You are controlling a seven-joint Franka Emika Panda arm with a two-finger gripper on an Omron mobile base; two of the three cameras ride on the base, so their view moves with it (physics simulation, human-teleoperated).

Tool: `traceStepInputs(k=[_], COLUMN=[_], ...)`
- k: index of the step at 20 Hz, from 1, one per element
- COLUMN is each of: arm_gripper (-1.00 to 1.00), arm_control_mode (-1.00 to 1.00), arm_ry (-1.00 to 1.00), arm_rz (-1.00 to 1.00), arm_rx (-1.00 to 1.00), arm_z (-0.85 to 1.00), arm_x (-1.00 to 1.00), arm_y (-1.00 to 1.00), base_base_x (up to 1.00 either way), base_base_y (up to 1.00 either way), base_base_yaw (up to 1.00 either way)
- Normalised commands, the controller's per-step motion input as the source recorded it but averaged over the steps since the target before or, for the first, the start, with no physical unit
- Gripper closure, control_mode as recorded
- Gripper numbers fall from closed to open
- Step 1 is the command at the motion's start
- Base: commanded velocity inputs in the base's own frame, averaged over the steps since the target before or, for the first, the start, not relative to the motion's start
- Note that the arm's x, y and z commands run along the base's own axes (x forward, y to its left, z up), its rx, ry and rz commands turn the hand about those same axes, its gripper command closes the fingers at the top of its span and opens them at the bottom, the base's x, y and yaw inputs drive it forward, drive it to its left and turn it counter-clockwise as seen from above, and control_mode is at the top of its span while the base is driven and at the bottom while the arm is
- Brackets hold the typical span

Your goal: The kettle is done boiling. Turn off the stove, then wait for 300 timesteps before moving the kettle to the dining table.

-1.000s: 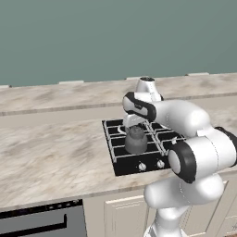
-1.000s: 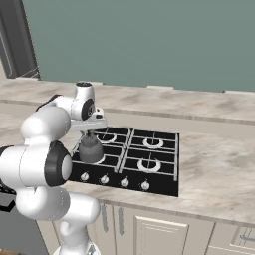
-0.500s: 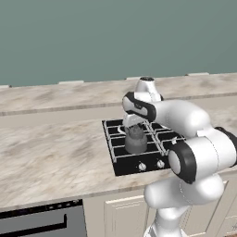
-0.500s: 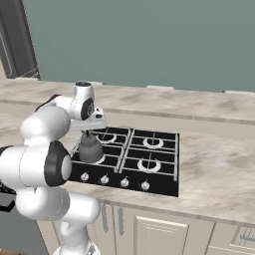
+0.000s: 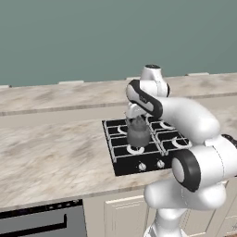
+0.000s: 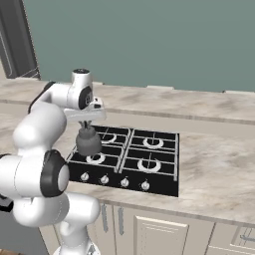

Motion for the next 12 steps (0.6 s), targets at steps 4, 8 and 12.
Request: traceStepInputs(k=[4, 8, 12], arm_gripper=[1.00, 1.00, 1.00], arm_control_mode=[-1.00, -1.00, -1.00], arm_ry=[0.00, 0.00, 0.00], arm_rz=[0.00, 0.00, 0.00], arm_rx=[0.02, 0.01, 0.00], arm_z=[0.62, 0.49, 0.41], arm_x=[-0.15, -0.12, -0.14], arm_y=[-0.15, -0.14, -0.12], base_base_x=[0.00, 0.00, 0.00], base_base_y=[0.00, 0.00, 0.00], base_base_yaw=[0.00, 0.00, 0.00])
